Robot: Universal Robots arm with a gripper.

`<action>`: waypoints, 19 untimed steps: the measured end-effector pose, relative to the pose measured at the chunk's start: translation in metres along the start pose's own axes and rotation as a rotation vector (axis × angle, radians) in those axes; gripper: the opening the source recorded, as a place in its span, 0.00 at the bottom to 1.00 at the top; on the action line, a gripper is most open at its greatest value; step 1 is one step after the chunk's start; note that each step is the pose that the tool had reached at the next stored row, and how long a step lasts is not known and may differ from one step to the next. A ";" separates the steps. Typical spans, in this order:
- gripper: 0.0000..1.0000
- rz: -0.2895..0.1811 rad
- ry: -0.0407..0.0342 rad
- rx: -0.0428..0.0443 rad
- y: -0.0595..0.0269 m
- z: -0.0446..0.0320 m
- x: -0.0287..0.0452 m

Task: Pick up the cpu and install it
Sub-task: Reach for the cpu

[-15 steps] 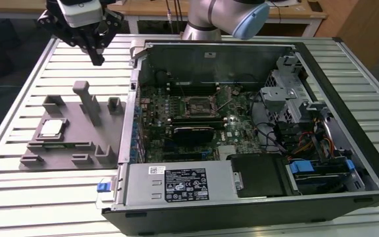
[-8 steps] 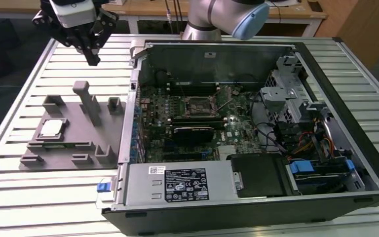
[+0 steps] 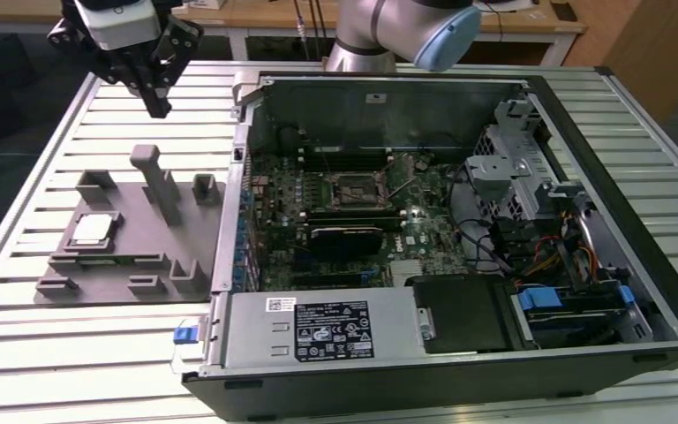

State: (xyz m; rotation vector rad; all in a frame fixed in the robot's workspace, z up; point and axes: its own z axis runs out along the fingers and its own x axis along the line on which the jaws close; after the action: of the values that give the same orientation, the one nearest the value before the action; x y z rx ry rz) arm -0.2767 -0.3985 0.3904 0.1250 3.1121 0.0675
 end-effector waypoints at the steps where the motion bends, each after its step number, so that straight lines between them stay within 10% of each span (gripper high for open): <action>1: 0.11 0.000 0.0000 0.0000 -0.0001 0.0000 0.0010; 19: 0.11 0.000 -0.0001 -0.0001 -0.0016 0.0024 0.0197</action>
State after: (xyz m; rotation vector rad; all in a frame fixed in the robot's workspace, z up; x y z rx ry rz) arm -0.2964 -0.3984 0.3874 0.1257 3.1119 0.0677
